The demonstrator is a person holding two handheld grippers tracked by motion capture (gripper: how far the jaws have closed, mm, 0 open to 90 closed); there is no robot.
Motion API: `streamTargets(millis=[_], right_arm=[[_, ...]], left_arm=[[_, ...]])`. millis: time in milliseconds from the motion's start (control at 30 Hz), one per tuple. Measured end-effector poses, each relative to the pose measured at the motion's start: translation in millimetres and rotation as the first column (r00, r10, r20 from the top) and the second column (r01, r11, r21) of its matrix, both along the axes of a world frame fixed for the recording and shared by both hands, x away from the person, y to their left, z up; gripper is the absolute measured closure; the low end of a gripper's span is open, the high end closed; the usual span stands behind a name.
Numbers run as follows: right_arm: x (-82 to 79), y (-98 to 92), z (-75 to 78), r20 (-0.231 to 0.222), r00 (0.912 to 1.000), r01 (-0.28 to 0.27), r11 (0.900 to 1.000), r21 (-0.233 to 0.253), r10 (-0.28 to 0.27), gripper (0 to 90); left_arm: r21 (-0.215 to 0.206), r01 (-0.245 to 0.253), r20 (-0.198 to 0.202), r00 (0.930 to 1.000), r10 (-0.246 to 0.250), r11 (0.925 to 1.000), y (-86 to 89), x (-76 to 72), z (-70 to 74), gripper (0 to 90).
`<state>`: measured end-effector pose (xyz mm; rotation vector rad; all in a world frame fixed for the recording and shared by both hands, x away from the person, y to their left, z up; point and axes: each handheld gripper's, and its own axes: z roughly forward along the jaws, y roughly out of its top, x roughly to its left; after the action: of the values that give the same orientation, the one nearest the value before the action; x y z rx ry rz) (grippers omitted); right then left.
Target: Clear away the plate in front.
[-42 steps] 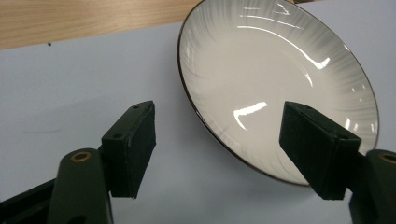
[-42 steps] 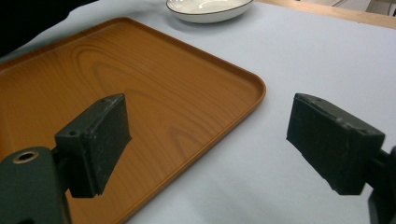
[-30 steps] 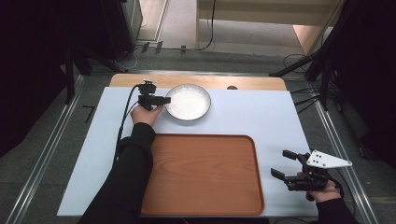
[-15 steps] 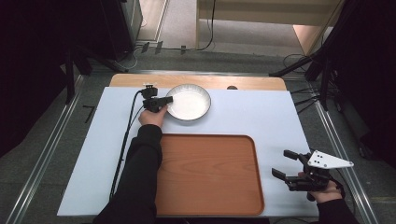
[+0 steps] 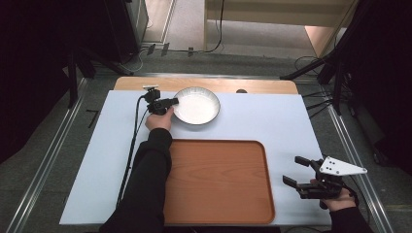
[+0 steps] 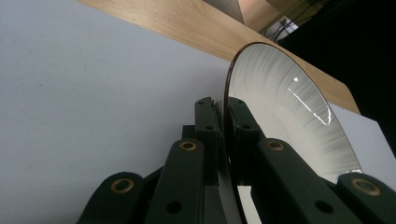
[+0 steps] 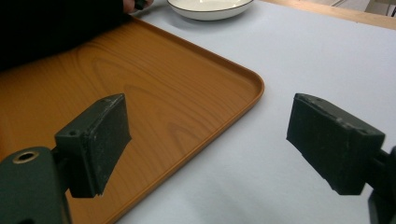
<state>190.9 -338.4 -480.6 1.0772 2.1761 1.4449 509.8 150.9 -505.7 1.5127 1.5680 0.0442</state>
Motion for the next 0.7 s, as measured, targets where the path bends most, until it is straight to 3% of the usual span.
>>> streamTargets(millis=[233, 333, 467, 700], right_arm=[[0.7, 0.5, -0.2, 0.001, 1.0, -0.001, 1.0, -0.01, 0.001, 14.0], [0.7, 0.9, -0.1, 0.002, 1.0, -0.003, 1.0, -0.013, 0.003, 14.0], [0.5, 0.7, -0.2, -0.002, 1.0, -0.002, 1.0, -0.011, 0.002, 14.0], [0.6, 0.6, -0.5, -0.003, 1.0, -0.006, 1.0, -0.011, 0.006, 14.0]], left_arm=[[-0.053, -0.024, -0.041, 0.9989, 0.022, 0.9983, 1.1, -2.6, 4.9, 85.3], [-0.08, -0.034, -0.033, 0.9989, 0.032, 0.9962, 2.4, -3.6, 7.6, 84.3], [-0.086, -0.03, -0.025, 0.9993, 0.028, 0.9959, 4.3, -5.3, 13.5, 83.7], [-0.158, 0.008, -0.026, 0.9996, -0.012, 0.9875, 9.8, -9.5, 27.2, 83.4]])
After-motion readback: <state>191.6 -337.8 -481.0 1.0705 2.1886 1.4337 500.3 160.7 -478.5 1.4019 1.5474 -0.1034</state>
